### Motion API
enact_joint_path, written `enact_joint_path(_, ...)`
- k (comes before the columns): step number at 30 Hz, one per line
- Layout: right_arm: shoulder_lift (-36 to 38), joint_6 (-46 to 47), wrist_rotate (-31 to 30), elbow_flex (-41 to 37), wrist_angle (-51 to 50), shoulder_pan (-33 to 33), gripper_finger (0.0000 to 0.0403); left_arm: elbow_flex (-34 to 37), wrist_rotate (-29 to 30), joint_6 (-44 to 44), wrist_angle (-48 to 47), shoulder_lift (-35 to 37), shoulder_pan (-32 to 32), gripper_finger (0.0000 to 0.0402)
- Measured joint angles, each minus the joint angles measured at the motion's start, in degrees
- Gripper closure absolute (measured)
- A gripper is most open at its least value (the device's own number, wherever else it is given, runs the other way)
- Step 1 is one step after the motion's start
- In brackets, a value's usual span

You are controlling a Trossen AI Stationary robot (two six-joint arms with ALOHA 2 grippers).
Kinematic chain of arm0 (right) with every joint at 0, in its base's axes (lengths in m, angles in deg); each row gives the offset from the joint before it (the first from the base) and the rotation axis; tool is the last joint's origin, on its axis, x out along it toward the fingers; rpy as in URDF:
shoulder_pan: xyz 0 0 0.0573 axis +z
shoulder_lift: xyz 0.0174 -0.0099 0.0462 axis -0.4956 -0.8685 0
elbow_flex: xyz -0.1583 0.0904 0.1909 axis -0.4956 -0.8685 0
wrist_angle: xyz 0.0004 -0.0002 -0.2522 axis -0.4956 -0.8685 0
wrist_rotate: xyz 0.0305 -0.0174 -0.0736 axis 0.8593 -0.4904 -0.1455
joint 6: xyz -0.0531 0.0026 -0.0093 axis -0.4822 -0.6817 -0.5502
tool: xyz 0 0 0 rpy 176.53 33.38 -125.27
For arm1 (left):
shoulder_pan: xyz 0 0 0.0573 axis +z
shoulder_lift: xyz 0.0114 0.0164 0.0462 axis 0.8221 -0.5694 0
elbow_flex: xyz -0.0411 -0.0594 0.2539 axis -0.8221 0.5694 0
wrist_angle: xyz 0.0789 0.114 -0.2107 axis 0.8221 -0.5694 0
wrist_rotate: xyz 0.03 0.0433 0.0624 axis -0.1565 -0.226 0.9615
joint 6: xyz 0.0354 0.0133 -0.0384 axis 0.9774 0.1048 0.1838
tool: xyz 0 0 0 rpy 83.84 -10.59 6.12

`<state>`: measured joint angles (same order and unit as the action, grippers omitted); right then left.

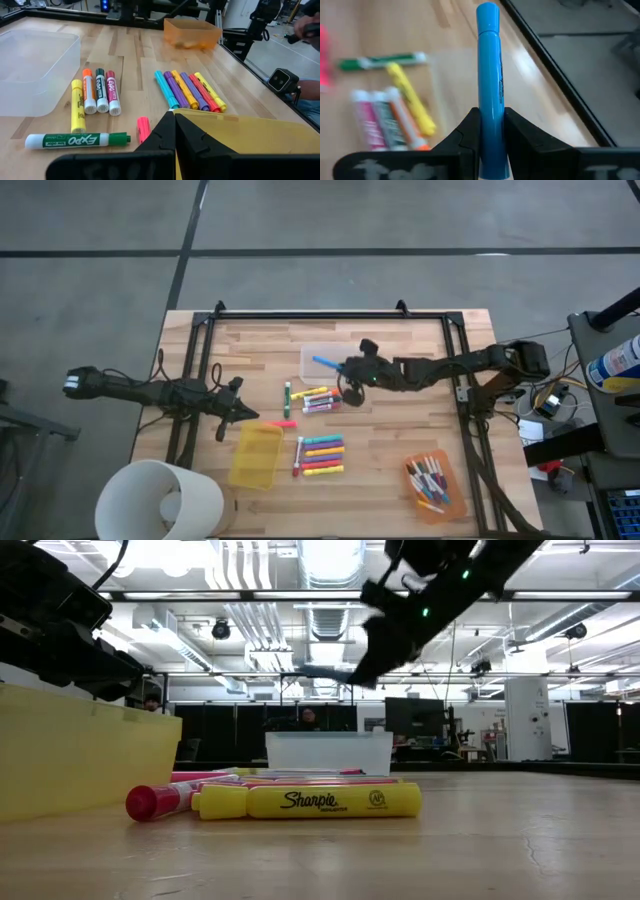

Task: Pick & Place Markers
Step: Put the large blue highlighter pen into the transparent bin

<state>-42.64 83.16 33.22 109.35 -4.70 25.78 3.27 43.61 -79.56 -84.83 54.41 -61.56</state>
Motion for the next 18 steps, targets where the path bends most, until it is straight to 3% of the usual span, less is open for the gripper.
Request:
enact_joint_path(12, -7.77, -5.31, 6.54, 2.06, 0.27, -7.84, 0.0346, 0.02, 0.02, 0.00, 0.00, 0.00, 0.01, 0.0401)
enact_joint_path(18, -10.13, -6.27, 6.54, 4.08, 0.51, -8.51, 0.0313, -0.01, 0.01, 0.00, 0.01, 0.00, 0.00, 0.0401)
